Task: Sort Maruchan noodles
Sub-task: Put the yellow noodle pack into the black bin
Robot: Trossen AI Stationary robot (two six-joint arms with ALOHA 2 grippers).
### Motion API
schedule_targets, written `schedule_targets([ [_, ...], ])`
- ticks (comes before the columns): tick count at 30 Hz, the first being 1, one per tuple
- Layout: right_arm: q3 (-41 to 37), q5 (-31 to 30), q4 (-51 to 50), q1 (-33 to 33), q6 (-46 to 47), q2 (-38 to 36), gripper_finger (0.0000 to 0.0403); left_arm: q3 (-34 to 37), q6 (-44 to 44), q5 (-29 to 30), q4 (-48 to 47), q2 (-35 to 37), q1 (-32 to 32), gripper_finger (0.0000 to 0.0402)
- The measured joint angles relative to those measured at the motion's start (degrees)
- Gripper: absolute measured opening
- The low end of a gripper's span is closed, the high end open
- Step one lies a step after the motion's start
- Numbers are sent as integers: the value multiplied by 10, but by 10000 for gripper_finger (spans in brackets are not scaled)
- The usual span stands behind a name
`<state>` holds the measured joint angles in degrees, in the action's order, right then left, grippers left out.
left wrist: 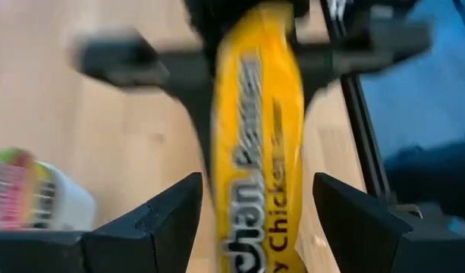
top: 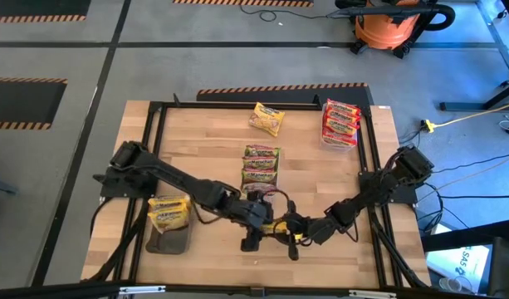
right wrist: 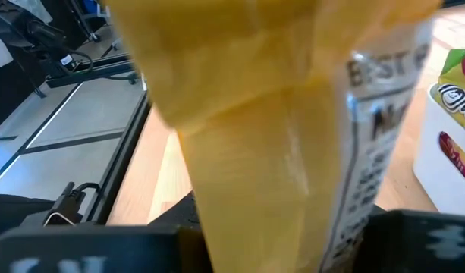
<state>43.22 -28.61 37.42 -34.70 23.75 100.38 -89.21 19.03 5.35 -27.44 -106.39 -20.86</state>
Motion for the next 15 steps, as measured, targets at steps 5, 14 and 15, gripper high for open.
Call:
schedule_targets([
  [5, 0, 3, 1, 0, 0, 0, 102, 1, 15, -14, 1, -20, 1, 238],
  [14, 0, 3, 17, 0, 15, 0, 176, 1, 16, -1, 1, -16, 0, 129],
  [15, 0, 4, 21, 0, 13, 0, 194, 1, 16, -1, 0, -16, -1, 119],
])
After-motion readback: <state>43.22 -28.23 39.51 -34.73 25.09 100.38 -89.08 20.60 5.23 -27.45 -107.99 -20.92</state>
